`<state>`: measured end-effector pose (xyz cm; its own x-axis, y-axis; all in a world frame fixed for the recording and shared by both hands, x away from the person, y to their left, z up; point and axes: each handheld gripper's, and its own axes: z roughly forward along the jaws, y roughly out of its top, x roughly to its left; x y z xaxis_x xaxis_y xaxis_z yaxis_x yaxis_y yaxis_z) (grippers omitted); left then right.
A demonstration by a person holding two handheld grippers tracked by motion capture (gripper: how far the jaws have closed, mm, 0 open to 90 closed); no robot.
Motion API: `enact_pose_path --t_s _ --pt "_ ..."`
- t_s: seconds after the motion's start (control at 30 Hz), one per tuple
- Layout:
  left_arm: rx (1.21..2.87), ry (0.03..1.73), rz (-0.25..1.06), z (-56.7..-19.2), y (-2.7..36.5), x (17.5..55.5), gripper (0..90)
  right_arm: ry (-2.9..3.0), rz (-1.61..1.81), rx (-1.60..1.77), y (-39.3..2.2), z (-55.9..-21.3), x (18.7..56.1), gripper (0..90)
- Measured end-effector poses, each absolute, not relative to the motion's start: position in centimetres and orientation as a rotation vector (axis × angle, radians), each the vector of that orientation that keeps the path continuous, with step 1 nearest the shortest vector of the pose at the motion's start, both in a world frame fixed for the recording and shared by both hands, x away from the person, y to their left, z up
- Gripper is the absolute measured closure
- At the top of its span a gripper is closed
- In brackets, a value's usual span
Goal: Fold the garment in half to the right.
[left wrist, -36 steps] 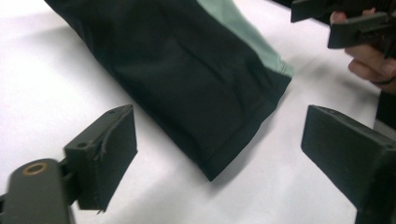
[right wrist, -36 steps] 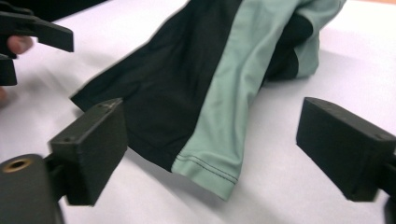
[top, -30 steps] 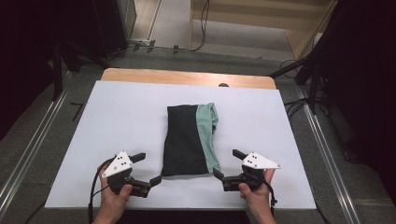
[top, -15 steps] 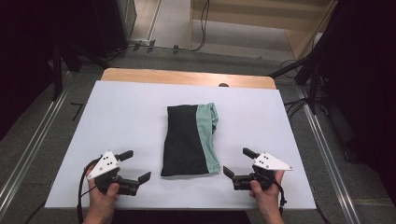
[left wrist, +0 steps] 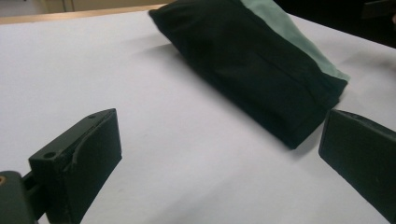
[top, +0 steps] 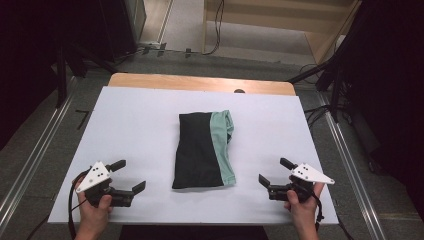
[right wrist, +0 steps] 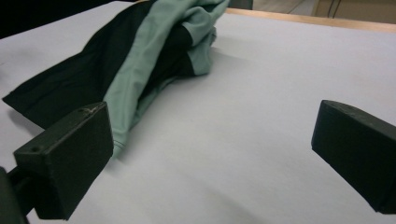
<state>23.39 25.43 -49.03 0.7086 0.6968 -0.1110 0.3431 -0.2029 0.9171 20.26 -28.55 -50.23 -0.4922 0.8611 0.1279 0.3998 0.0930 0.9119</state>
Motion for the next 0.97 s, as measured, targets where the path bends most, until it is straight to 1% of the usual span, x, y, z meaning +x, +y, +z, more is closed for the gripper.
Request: enact_pose_path --t_s 0.27,0.47,0.67,0.97 --pt "1.784 0.854 0.428 -48.9 27.4 23.5 0.0 1.884 1.354 1.292 -31.6 -50.8 20.2 0.0" --pt "1.770 0.880 0.443 -48.8 28.8 23.7 0.0 1.863 1.329 1.320 -33.1 -51.1 20.1 0.0" --pt "1.776 0.909 0.486 -48.8 30.0 24.1 0.0 1.839 1.320 1.345 -34.5 -51.4 20.0 0.0" --pt "1.787 0.935 0.473 -49.1 30.0 24.4 0.0 1.824 1.326 1.345 -34.9 -51.3 19.9 0.0"
